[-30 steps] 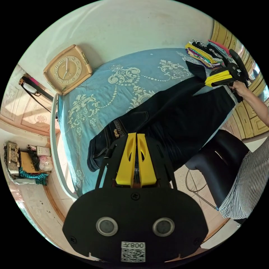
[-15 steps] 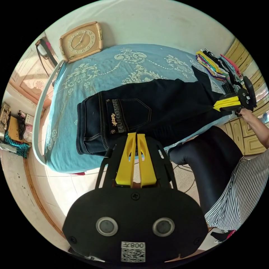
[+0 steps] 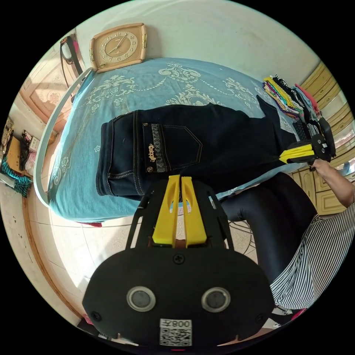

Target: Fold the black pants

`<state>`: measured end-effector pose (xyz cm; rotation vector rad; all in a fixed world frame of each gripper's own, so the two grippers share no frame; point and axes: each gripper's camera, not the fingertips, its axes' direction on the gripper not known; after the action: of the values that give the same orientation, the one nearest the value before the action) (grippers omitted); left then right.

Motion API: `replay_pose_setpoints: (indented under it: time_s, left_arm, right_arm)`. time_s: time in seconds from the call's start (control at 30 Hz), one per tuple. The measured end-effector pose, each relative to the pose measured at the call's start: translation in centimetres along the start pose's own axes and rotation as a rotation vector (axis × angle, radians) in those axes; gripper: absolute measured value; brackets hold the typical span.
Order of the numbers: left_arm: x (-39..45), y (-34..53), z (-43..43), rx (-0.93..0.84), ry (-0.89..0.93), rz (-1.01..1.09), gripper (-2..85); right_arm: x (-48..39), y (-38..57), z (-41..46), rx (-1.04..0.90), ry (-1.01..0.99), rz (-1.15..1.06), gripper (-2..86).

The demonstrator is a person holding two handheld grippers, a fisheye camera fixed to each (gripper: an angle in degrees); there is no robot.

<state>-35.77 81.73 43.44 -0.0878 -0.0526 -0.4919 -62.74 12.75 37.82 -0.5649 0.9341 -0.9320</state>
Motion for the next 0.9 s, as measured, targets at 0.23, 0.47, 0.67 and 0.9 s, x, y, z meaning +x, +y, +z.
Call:
replay_pose_setpoints:
  time_s: [0.23, 0.47, 0.67, 0.9]
  left_arm:
    - [-1.4, 2.8, -1.9, -0.035, 0.031, -0.018, 0.5]
    - [-1.3, 4.9, -3.6, -0.068, 0.026, -0.002, 0.6]
    - [-0.2, 7.1, -4.1, -0.140, -0.011, 0.008, 1.1]
    - [0.1, 11.1, -7.6, -0.064, 0.021, -0.087, 2.0]
  right_arm:
    - [-1.8, 0.2, 2.1, -0.009, -0.019, -0.026, 0.4]
    - [-2.8, 0.5, 4.9, -0.029, -0.051, -0.012, 0.5]
    - [-3.9, 0.6, 7.5, -0.056, -0.059, -0.003, 0.6]
    - [-5.8, 1.0, 9.0, -0.040, -0.024, -0.019, 0.7]
